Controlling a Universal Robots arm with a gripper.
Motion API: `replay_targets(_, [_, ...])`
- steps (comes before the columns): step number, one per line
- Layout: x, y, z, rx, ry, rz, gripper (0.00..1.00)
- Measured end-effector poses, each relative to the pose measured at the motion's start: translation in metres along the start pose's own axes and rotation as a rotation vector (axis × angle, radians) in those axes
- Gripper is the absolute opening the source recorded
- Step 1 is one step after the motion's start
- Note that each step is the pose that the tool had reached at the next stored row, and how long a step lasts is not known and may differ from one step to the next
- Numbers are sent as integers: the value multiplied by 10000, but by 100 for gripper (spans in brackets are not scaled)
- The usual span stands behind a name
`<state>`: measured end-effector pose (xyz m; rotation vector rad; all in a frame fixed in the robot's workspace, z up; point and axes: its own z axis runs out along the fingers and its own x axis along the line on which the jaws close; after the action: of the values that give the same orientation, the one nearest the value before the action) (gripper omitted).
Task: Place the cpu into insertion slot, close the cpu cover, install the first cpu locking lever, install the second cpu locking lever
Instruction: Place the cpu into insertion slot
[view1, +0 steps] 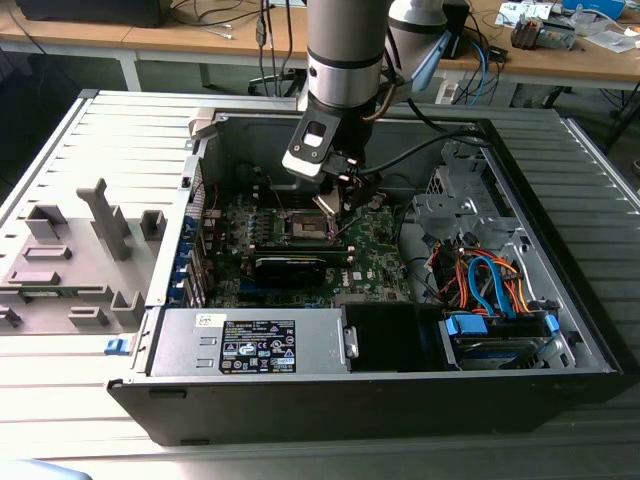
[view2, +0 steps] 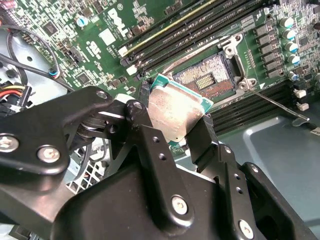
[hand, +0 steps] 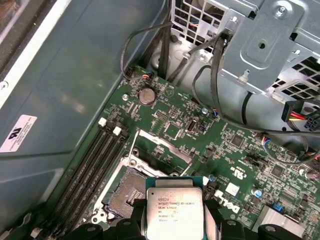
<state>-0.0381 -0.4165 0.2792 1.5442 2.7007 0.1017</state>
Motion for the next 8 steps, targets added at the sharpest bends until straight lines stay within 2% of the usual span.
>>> replay_targets(1, [0,0,1,40,-53,11,55])
replay_targets(3, [-1,0,3,82,-94,25,55])
replay_targets(8, [-1,-1,9,115,-86,46,55])
